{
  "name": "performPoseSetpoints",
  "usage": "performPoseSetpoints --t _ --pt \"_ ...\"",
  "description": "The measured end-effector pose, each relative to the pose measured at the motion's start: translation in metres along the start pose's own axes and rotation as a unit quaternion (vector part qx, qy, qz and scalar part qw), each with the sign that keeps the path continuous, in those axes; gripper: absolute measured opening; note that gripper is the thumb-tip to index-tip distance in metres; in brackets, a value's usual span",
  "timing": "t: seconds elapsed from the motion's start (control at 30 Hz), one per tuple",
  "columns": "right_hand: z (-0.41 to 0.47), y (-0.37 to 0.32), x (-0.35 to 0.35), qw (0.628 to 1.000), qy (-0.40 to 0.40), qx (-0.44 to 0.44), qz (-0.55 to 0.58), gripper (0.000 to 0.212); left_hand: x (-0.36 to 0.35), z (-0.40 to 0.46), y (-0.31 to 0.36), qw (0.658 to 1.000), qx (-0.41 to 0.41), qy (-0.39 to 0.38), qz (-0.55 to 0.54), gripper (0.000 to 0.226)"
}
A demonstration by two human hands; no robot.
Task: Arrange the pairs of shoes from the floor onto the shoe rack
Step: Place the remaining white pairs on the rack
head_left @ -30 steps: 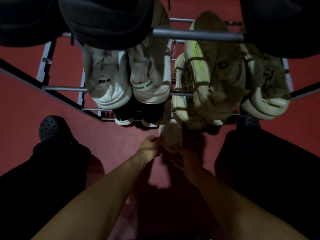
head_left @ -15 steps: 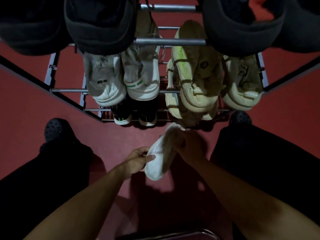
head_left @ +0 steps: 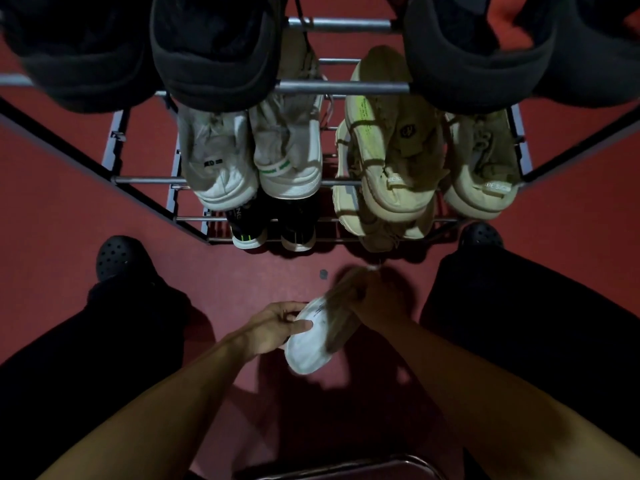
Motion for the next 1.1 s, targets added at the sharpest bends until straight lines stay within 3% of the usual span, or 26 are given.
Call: performPoseSetpoints --t 0.13,0.2,0.3,0.43,0.53,0.6,0.67,0.77,0.87,1.0,1.1 --pt "0.001 0.016 -0.015 0.988 -0.078 -0.024 0.129 0.028 0.001 0.005 -0.004 0.999 -0.002 0.010 0.040 0.029" --pt "0.007 0.028 -0.020 0.983 -0.095 -0.032 0.155 0.029 0.003 0.007 -0.006 0.999 -0.005 0.012 0.048 0.028" --pt "0.002 0.021 -0.024 0.966 -0.185 -0.026 0.181 0.030 0.008 0.005 -0.009 0.995 0.005 0.021 0.099 0.023" --pt "-0.011 0.008 -0.025 0.949 -0.260 -0.036 0.173 0.038 0.023 0.004 -0.012 0.976 0.077 0.123 0.165 0.010" --pt "-0.006 0.019 -0.024 0.966 -0.189 -0.036 0.171 0.025 0.033 0.005 -0.018 0.959 0.091 0.199 0.178 0.019" --pt "-0.003 0.024 -0.026 0.981 -0.155 -0.026 0.110 0.018 0.039 0.006 -0.024 0.961 0.100 0.234 0.103 0.031" --pt "-0.008 0.025 -0.030 0.976 -0.153 -0.046 0.146 0.018 0.044 0.003 -0.025 0.953 0.112 0.276 0.050 0.044" --pt "-0.017 0.022 -0.030 0.965 -0.124 -0.072 0.220 0.019 0.037 -0.002 -0.012 0.939 0.116 0.321 0.035 0.041" --pt "-0.020 0.030 -0.030 0.938 -0.082 -0.104 0.320 0.030 0.007 0.004 -0.010 0.956 0.130 0.263 -0.025 0.037" --pt "-0.025 0.037 -0.041 0.900 -0.094 -0.157 0.397 0.042 -0.045 0.015 0.000 0.976 0.142 0.104 -0.124 0.042" --pt "-0.027 0.041 -0.048 0.846 -0.061 -0.190 0.494 0.040 -0.063 0.025 0.003 0.965 0.149 0.100 -0.192 0.044"
Point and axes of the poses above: each hand's wrist, its own z-axis towards the middle knuckle, its own x-axis out of the back of the hand, y = z × x, the point moved 7 cm from there along z, towards the middle knuckle, and after that the axes turned 13 degrees about z, right-handed, at the moved point
